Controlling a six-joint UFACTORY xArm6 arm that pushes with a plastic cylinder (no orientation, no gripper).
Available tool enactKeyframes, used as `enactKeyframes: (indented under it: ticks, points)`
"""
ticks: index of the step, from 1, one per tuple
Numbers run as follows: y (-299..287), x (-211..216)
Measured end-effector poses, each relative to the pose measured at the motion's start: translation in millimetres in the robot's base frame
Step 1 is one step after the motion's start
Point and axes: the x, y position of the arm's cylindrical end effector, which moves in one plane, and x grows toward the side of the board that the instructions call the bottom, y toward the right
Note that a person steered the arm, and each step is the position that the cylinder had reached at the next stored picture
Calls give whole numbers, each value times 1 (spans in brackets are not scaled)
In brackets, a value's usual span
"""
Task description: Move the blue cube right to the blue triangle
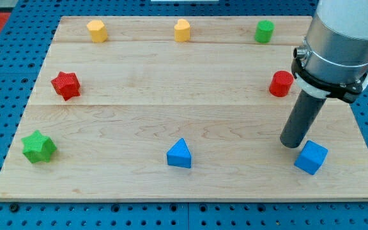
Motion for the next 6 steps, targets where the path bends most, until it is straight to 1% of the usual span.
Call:
enactKeyframes:
  ticks: [1, 2, 3, 4, 5, 6]
  points:
    - [12, -33]
    - [72, -17]
    - [99, 14]
    - [99, 33]
    - [99, 34]
    - [38, 33]
